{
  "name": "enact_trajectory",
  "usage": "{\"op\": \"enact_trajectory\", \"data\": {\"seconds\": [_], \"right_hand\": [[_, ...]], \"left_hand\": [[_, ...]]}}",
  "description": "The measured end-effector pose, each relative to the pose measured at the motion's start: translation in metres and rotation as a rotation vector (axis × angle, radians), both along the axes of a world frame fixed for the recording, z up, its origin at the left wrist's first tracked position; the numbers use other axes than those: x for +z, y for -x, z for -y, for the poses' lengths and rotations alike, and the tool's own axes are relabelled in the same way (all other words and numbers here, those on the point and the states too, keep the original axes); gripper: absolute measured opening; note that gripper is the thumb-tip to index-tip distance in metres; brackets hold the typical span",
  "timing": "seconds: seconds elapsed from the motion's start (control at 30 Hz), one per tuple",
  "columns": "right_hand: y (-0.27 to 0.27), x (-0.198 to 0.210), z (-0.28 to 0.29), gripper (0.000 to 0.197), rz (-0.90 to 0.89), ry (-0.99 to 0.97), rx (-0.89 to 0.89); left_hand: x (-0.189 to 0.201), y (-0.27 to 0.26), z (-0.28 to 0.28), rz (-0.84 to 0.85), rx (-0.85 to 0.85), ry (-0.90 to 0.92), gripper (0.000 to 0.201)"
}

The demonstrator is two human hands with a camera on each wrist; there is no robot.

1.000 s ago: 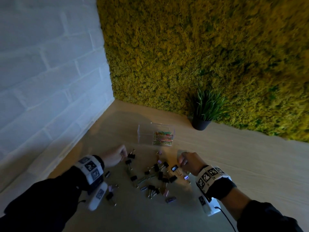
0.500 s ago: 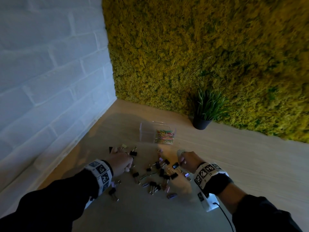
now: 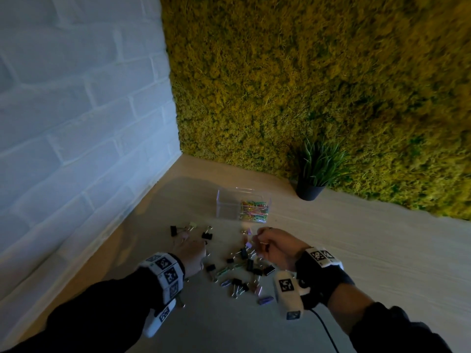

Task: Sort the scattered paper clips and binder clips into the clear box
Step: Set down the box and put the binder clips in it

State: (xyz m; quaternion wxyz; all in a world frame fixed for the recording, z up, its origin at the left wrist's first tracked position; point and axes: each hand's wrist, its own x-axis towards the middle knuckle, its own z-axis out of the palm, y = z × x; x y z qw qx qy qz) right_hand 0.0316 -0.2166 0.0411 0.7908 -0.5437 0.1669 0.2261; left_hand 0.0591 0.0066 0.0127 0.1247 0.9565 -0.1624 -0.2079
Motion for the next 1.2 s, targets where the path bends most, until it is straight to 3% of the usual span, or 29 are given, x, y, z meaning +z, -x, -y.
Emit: {"op": "enact_trajectory", "data": {"seconds": [0.07, 0.13, 0.2, 0.23, 0.3, 0.37, 0.5, 0.6, 0.73, 0.87, 0.93, 1.07, 1.2], "right_hand": [[-0.001, -0.003, -0.010, 0.020, -0.014, 0.014, 0.009], [-0.007, -0.006, -0.015, 0.027, -0.015, 0.076, 0.004], [-0.010, -0.006, -0.022, 0.034, 0.003, 0.201, 0.051], [-0.010, -0.007, -0.025, 0.034, 0.064, 0.355, 0.142], [-0.010, -0.010, -0.031, 0.023, 0.280, 0.871, 0.419], [-0.006, -0.012, -0.034, 0.018, 0.457, 1.228, 0.581], [-0.001, -0.016, -0.034, 0.024, 0.505, 1.354, 0.812], [0.001, -0.013, -0.039, 0.027, 0.502, 1.495, 0.893], [0.008, -0.002, -0.036, 0.022, 0.606, 1.265, 0.712], [0.007, -0.005, -0.017, 0.024, 0.404, 0.763, 0.372], [0.008, -0.008, -0.008, 0.029, 0.316, 0.616, 0.295], [0.017, -0.014, 0.008, 0.023, 0.326, 0.640, 0.384], [0.027, -0.005, 0.010, 0.026, 0.281, 0.737, 0.476]], "left_hand": [[0.007, -0.006, -0.001, -0.119, 0.168, 0.184, 0.029], [0.015, -0.015, -0.004, -0.428, 0.437, 0.583, 0.032], [0.025, -0.017, -0.003, -0.778, 0.630, 0.865, 0.033], [0.028, -0.017, -0.002, -0.869, 0.664, 0.931, 0.037], [0.029, -0.014, 0.005, -0.908, 0.638, 0.939, 0.040], [0.028, -0.007, 0.015, -0.814, 0.532, 0.843, 0.036], [0.019, 0.012, 0.030, -0.256, 0.046, 0.260, 0.026], [0.009, 0.018, 0.036, -0.084, -0.096, 0.093, 0.024], [0.001, 0.013, 0.036, -0.113, -0.104, 0.058, 0.026], [0.001, 0.021, 0.037, -0.017, -0.179, -0.030, 0.013], [0.000, 0.022, 0.030, 0.032, -0.217, 0.009, 0.015], [0.004, 0.020, 0.011, -0.045, -0.142, 0.068, 0.017], [0.013, 0.019, 0.008, 0.016, -0.160, -0.121, 0.032]]}}
